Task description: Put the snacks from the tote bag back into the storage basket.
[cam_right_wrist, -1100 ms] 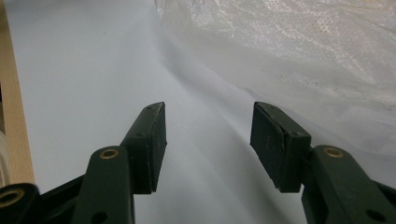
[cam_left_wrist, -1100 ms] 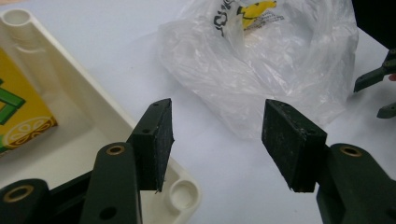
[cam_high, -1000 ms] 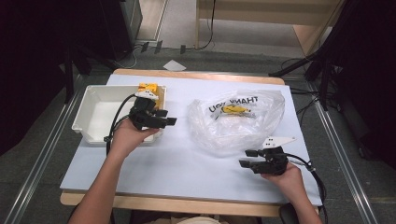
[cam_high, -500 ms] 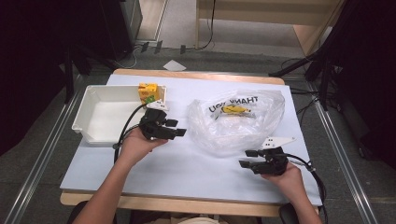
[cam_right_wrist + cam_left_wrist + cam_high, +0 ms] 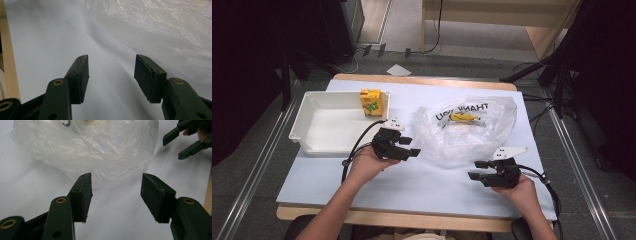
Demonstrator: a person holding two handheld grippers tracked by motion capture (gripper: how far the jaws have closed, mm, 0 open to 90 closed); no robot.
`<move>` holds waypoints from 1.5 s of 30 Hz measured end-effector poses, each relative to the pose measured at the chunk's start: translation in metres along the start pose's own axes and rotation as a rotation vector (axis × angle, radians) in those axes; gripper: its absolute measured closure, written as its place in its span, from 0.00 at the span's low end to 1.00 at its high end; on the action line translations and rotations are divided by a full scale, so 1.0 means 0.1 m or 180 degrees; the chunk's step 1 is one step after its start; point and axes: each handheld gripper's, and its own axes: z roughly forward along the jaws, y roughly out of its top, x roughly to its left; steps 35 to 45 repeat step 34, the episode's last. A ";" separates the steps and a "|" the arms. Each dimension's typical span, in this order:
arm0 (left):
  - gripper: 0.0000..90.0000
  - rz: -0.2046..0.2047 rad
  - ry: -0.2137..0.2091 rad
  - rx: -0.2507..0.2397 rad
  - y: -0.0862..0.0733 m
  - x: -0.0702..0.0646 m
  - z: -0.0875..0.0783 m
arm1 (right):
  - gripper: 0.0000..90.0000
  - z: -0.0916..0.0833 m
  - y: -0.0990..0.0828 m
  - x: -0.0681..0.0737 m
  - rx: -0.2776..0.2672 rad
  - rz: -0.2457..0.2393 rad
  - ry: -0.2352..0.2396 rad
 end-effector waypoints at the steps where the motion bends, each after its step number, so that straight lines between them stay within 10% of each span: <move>1: 0.48 0.0011 0.0018 0.0024 0.00 -0.01 0.02 | 0.51 0.00 0.00 0.00 0.0000 0.0000 -0.0002; 5: 0.49 0.0148 0.0049 0.0103 -0.02 -0.07 0.09 | 0.51 0.00 0.00 0.00 0.0013 -0.0006 0.0011; 45: 0.48 0.0039 -0.0110 0.0055 -0.19 -0.04 0.20 | 0.51 0.02 0.00 -0.01 0.0021 0.0027 0.0000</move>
